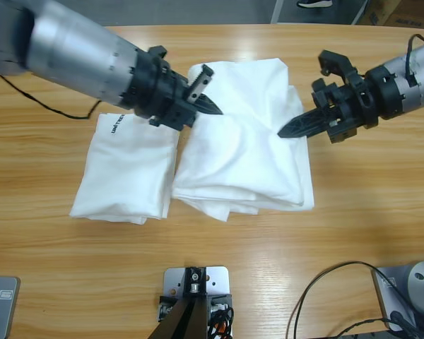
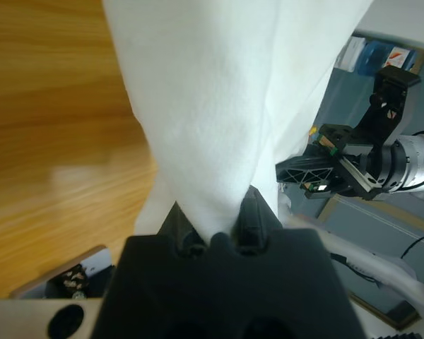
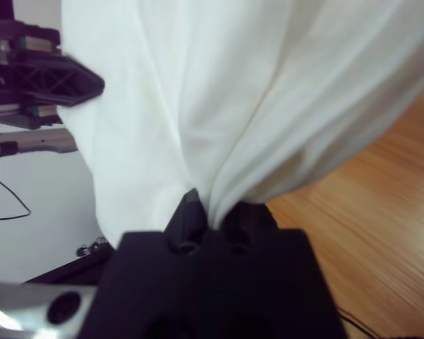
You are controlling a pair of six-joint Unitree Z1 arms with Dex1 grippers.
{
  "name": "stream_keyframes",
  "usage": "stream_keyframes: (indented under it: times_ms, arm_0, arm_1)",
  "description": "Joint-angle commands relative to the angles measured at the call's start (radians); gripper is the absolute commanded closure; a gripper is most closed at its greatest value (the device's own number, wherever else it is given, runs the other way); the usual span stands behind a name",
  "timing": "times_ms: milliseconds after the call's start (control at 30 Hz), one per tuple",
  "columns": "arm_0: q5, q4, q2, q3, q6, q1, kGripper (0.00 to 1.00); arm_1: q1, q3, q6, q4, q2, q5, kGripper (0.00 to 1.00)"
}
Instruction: Fold clothes
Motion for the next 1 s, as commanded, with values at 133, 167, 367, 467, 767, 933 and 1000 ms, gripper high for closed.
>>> stream_keyframes:
  times_ms: [133, 167, 367, 467, 767, 933, 1000]
  arm_0:
    - [0.038, 0.022, -0.136, 0.168, 0.013, 0.015, 1.000]
    - [0.043, 0.022, -0.151, 0.189, 0.014, 0.017, 1.000]
    - [0.049, 0.022, -0.223, 0.275, 0.035, 0.082, 1.000]
    - [0.049, 0.022, -0.268, 0.306, 0.045, 0.134, 1.000]
    - [0.046, 0.099, -0.395, 0.380, 0.093, 0.237, 1.000]
    - [0.042, 0.113, -0.440, 0.444, 0.103, 0.280, 1.000]
    - [0.035, 0.124, -0.456, 0.455, 0.118, 0.302, 1.000]
  arm_1:
    - [0.258, -0.130, 0.161, -0.035, 0.031, -0.110, 1.000]
    - [0.270, -0.145, 0.170, -0.037, 0.041, -0.115, 1.000]
    - [0.314, -0.193, 0.202, -0.050, 0.084, -0.137, 1.000]
    - [0.330, -0.213, 0.210, -0.054, 0.107, -0.140, 1.000]
    - [0.429, -0.392, 0.261, -0.052, 0.240, -0.163, 1.000]
    - [0.471, -0.441, 0.275, -0.052, 0.298, -0.168, 1.000]
    - [0.483, -0.479, 0.283, -0.052, 0.327, -0.171, 1.000]
